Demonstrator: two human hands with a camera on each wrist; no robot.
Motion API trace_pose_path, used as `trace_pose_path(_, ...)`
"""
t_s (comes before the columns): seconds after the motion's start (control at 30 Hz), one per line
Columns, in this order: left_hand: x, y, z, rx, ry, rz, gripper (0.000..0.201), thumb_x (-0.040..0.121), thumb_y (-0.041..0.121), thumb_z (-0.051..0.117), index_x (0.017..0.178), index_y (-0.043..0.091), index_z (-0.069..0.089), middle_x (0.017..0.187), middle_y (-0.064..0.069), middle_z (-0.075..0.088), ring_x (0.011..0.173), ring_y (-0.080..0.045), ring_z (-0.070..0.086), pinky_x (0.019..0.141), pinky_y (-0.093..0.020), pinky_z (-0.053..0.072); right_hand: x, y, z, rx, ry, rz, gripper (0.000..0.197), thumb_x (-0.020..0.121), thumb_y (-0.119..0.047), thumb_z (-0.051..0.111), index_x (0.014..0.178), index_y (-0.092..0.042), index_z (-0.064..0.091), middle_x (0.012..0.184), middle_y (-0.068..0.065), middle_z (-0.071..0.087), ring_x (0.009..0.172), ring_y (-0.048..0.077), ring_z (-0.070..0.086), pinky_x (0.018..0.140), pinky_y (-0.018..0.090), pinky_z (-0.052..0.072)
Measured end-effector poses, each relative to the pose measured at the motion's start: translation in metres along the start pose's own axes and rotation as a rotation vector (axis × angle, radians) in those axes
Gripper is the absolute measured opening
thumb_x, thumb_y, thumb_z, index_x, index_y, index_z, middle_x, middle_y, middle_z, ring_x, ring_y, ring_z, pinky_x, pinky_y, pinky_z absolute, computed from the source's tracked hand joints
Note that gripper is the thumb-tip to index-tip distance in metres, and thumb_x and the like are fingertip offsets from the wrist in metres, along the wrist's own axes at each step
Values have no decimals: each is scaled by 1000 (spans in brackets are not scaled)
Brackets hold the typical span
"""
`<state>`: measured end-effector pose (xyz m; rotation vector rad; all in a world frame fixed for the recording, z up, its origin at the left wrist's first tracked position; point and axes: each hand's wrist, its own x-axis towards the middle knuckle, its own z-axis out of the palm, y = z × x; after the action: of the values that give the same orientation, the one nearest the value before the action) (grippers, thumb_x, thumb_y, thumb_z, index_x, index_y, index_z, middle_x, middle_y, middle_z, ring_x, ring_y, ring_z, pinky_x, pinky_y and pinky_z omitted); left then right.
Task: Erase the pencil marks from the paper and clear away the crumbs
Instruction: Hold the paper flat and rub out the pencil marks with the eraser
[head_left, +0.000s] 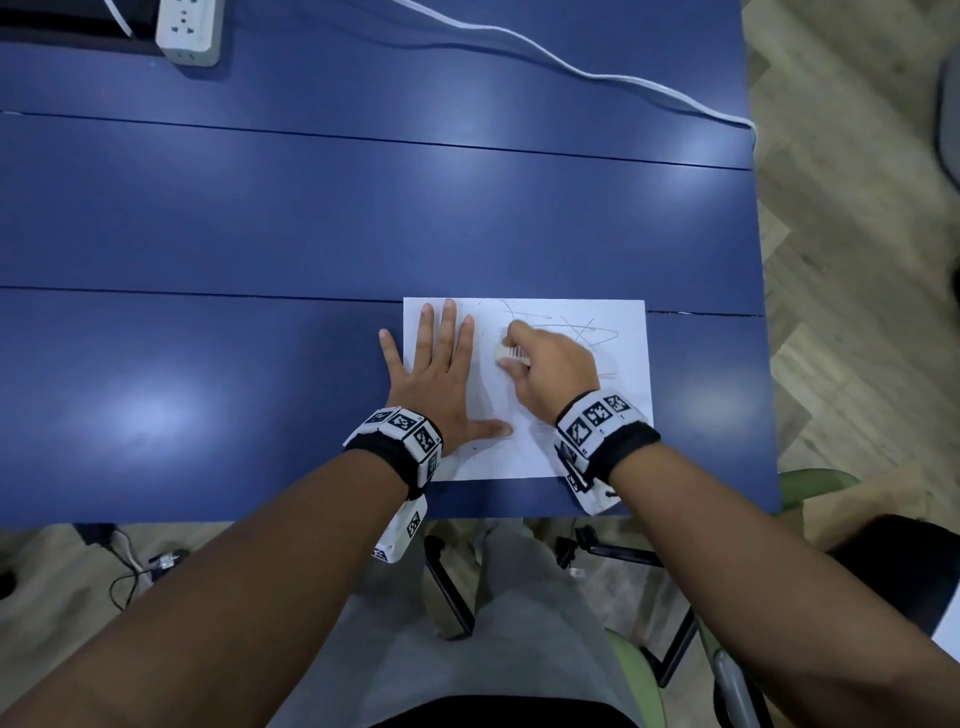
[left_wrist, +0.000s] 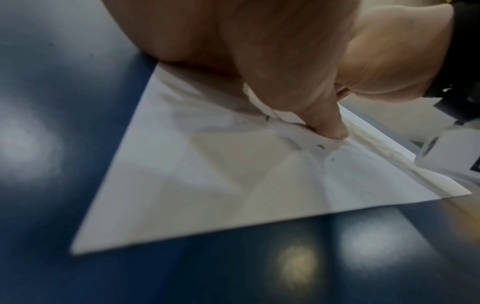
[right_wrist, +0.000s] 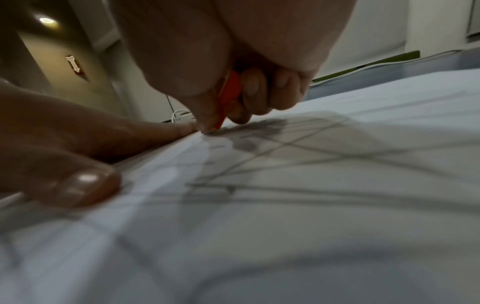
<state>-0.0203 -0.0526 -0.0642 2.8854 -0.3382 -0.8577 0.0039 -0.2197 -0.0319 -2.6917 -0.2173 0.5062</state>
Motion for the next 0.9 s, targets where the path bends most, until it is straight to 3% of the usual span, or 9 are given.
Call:
trace_pose_path(0.23,-1,0,0,20,6,-8,139,63,103,27,153,12,-30,155,-10,-46,146,-34,-38,111,-78,-6,-7,-5,7,-34,-34,-27,14,94,-34,57,104,-25,54,100,-8,70,90,20,64,75,36,53)
trace_pose_path(0.4,0,0,-1,15,-9,-5,140,63,103,27,153,11,-30,155,-11,-46,146,-34,-38,110,-78,-10,9,-1,0,5,35,16,17,93,-33,59,107,-23,56,95,-4,69,86,23,62,70,31,47)
trace_pose_path(0.57,0,0,0,30,-6,-8,139,63,103,24,152,11,-31,154,-11,-46,145,-35,-38,110,-78,-10,2,-3,6,-48,-5,-50,14,94,-32,58,104,-24,54,98,-6,70,87,22,64,73,35,52)
trace_pose_path(0.77,-1,0,0,28,-7,-6,138,65,102,27,152,11,-31,155,-11,-46,145,-34,-38,110,-78,-10,16,-3,-3,-3,60,1,16,94,-31,58,106,-22,55,95,-3,69,86,23,63,70,32,49)
trace_pose_path(0.9,-1,0,0,30,2,-5,138,64,102,25,153,12,-30,156,-11,-45,146,-34,-37,110,-77,-12,5,-7,5,-42,1,-41,15,94,-33,58,106,-24,55,98,-5,70,87,21,64,74,34,53)
